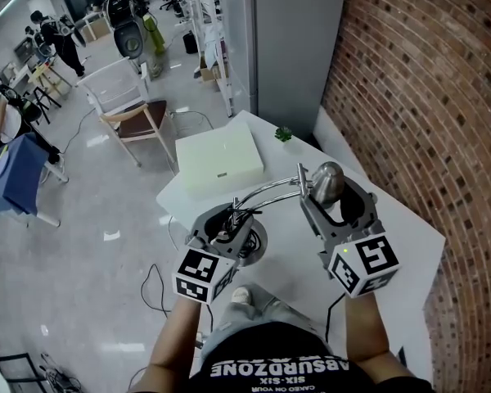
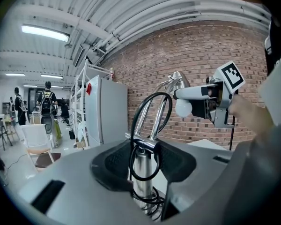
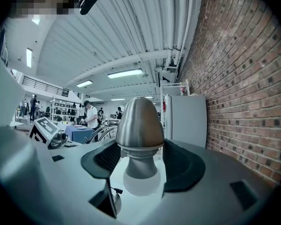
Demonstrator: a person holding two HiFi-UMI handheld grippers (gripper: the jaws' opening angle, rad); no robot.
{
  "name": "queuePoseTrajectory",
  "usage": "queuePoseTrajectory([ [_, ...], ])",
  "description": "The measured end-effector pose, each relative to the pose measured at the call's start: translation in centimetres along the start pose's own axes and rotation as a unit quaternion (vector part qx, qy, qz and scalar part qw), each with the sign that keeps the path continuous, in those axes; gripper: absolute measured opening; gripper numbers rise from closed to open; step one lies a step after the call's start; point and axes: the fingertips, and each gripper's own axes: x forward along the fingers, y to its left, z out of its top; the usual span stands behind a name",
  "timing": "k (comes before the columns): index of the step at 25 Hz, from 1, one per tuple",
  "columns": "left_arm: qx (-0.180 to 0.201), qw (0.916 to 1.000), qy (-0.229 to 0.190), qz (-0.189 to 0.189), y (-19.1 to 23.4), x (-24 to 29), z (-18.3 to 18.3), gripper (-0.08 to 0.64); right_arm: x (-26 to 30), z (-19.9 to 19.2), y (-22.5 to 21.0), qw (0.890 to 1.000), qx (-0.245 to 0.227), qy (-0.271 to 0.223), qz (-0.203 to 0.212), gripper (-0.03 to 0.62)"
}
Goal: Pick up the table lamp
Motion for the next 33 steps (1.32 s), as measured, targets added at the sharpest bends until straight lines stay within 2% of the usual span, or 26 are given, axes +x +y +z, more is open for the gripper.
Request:
queuePoseTrajectory([
  [17, -0.007, 0.9999, -0.005, -0.013, -1.5, -0.1, 1.5, 0.152, -1.9, 1.7, 0.0, 1.000, -0.019, -0.008, 0.005, 0.275],
  [33, -0.005, 0.9998, 0.013, -0.013, -1.9, -0.2, 0.3, 0.152, -2.3, 0.8, 0.4, 1.000, -0.023, 0.000, 0.010, 0.275],
])
